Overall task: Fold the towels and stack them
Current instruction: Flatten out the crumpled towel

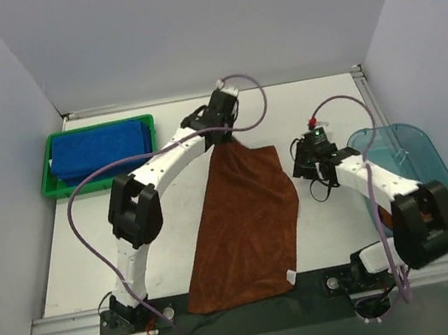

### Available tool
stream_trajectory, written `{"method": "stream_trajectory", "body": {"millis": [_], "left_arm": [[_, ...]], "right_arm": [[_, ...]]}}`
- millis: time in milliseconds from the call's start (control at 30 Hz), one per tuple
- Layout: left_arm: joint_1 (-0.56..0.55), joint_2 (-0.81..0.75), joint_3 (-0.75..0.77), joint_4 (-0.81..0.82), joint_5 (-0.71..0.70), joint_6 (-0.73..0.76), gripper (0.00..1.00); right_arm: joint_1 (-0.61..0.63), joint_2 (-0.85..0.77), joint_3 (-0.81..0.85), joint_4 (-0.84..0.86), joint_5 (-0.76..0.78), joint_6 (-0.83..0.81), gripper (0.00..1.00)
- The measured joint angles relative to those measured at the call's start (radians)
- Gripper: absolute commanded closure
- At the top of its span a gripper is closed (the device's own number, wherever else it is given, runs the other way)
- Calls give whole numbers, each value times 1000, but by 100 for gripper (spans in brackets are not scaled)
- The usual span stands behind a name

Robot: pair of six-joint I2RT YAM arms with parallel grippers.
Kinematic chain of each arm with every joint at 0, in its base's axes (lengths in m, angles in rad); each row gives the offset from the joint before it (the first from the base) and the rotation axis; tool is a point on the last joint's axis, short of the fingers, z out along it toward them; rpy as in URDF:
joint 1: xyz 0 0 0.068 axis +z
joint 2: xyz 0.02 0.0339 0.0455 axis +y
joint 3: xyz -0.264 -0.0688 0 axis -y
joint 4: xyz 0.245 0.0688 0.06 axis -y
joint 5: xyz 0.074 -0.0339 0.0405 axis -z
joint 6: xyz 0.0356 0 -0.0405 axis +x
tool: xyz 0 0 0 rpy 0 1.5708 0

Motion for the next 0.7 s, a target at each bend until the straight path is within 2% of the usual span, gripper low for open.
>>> {"method": "stream_trajectory", "body": {"millis": [100,133,167,267,333,400,500,600,700], "left_arm": [[-91,-9,161,-10,4,35,100],[-130,-19,193,-7,2,48,100],[-174,-34,208,-2,1,63,100],[-283,-99,182,-4,20,67,100],[-293,-159,99,9,47,53,100],[-240,-204,8,11,55,29,100],[-103,-233,-133,18,53,-13,100],[40,-233,-272,31,42,-53,100],[135,-232,-376,27,31,-76,100]], "right_arm": [[-7,-218,-106,64,116,21,47],[-9,-280,-136,91,152,29,38],[-13,-335,-161,113,187,36,36],[-21,-426,-212,167,251,35,35],[-27,-433,-222,174,261,27,35],[-27,-412,-221,177,257,21,35],[-27,-365,-217,177,235,8,36],[-26,-319,-209,179,175,-8,38],[-24,-248,-174,184,100,-26,41]]}}
